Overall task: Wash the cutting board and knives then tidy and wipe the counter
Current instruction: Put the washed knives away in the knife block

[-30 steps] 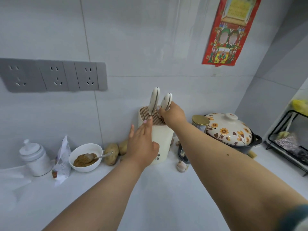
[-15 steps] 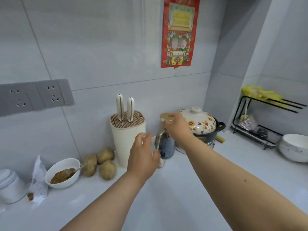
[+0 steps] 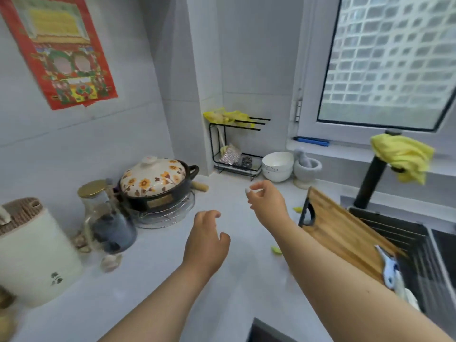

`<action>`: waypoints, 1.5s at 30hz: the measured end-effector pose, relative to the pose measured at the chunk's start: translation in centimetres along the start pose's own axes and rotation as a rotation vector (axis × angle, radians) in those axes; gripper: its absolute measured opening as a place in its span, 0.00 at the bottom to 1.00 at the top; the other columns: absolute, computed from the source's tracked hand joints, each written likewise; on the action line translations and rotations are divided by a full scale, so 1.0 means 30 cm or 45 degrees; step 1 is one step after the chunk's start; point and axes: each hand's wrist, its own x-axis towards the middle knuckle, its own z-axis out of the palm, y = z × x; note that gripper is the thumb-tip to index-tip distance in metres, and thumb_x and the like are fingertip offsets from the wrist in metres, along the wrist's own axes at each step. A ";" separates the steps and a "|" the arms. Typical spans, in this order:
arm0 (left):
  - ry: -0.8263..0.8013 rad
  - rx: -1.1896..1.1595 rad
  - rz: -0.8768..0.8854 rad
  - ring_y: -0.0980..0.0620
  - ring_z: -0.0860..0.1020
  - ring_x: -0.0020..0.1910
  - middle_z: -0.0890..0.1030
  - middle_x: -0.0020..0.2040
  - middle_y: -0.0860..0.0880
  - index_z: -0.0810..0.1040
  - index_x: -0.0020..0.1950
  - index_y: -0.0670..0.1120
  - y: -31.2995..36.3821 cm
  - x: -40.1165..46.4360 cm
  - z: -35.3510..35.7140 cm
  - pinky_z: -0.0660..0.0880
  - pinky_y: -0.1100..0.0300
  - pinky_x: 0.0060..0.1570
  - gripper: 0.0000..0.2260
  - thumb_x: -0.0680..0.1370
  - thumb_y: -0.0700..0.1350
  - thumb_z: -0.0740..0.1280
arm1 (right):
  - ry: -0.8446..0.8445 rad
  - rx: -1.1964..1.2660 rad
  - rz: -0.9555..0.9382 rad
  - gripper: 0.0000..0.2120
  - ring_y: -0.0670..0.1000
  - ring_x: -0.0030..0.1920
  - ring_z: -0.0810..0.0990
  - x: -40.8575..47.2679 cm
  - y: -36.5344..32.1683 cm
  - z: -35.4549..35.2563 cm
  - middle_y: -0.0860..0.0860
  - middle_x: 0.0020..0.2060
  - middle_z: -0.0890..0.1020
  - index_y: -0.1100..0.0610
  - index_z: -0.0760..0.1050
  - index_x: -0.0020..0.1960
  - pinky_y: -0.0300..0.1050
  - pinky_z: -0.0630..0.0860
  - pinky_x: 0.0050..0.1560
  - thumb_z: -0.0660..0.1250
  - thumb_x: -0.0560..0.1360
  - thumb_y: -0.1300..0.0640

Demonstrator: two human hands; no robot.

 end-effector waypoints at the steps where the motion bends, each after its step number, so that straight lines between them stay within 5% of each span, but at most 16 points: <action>1: -0.042 -0.016 0.027 0.55 0.74 0.56 0.66 0.65 0.52 0.68 0.66 0.50 0.043 0.002 0.053 0.72 0.61 0.53 0.19 0.75 0.42 0.63 | 0.072 -0.012 0.032 0.08 0.55 0.44 0.81 0.007 0.052 -0.074 0.53 0.43 0.81 0.52 0.72 0.51 0.49 0.77 0.43 0.64 0.77 0.49; 6: -0.250 -0.073 0.143 0.56 0.73 0.56 0.66 0.64 0.52 0.68 0.66 0.49 0.244 -0.012 0.304 0.71 0.63 0.52 0.18 0.76 0.42 0.63 | 0.377 -0.134 0.307 0.05 0.52 0.43 0.79 -0.006 0.346 -0.448 0.51 0.43 0.80 0.51 0.71 0.50 0.49 0.77 0.45 0.62 0.79 0.49; 9: -0.331 -0.096 0.172 0.56 0.74 0.53 0.67 0.64 0.51 0.69 0.66 0.49 0.339 -0.028 0.421 0.73 0.61 0.53 0.18 0.76 0.41 0.63 | 0.502 -0.337 0.590 0.14 0.57 0.48 0.79 -0.040 0.533 -0.631 0.54 0.49 0.79 0.55 0.69 0.58 0.53 0.77 0.49 0.59 0.79 0.47; 18: -0.294 0.046 0.174 0.51 0.71 0.59 0.72 0.61 0.51 0.73 0.62 0.48 0.454 -0.079 0.582 0.65 0.52 0.67 0.16 0.75 0.41 0.62 | 0.225 -0.706 1.339 0.34 0.62 0.70 0.66 -0.120 0.851 -0.789 0.62 0.71 0.65 0.61 0.47 0.76 0.54 0.67 0.65 0.62 0.78 0.55; 22: -0.283 0.029 0.145 0.50 0.70 0.58 0.72 0.60 0.51 0.74 0.60 0.48 0.474 -0.086 0.604 0.67 0.53 0.65 0.14 0.74 0.41 0.62 | 0.174 -0.620 1.282 0.27 0.60 0.65 0.70 -0.148 0.900 -0.790 0.60 0.65 0.70 0.63 0.58 0.71 0.49 0.69 0.59 0.61 0.77 0.54; 29: -0.267 0.119 0.106 0.52 0.68 0.60 0.72 0.60 0.51 0.74 0.60 0.48 0.500 -0.114 0.626 0.58 0.44 0.71 0.14 0.75 0.41 0.61 | 0.281 -0.461 1.266 0.33 0.60 0.58 0.76 -0.152 0.919 -0.813 0.59 0.61 0.74 0.62 0.56 0.71 0.52 0.72 0.49 0.66 0.76 0.47; 42: -0.189 0.077 0.174 0.58 0.61 0.51 0.73 0.58 0.51 0.74 0.57 0.47 0.537 -0.147 0.653 0.62 0.47 0.69 0.12 0.75 0.41 0.62 | 0.113 -0.359 1.125 0.42 0.59 0.62 0.74 -0.187 0.923 -0.849 0.59 0.62 0.73 0.63 0.59 0.68 0.53 0.74 0.59 0.79 0.65 0.50; 45: -0.230 0.110 0.174 0.55 0.67 0.56 0.72 0.59 0.51 0.74 0.58 0.48 0.547 -0.151 0.655 0.54 0.47 0.73 0.12 0.75 0.41 0.62 | 0.074 -0.347 1.113 0.39 0.59 0.62 0.73 -0.199 0.910 -0.858 0.58 0.61 0.73 0.62 0.61 0.67 0.54 0.73 0.61 0.80 0.65 0.55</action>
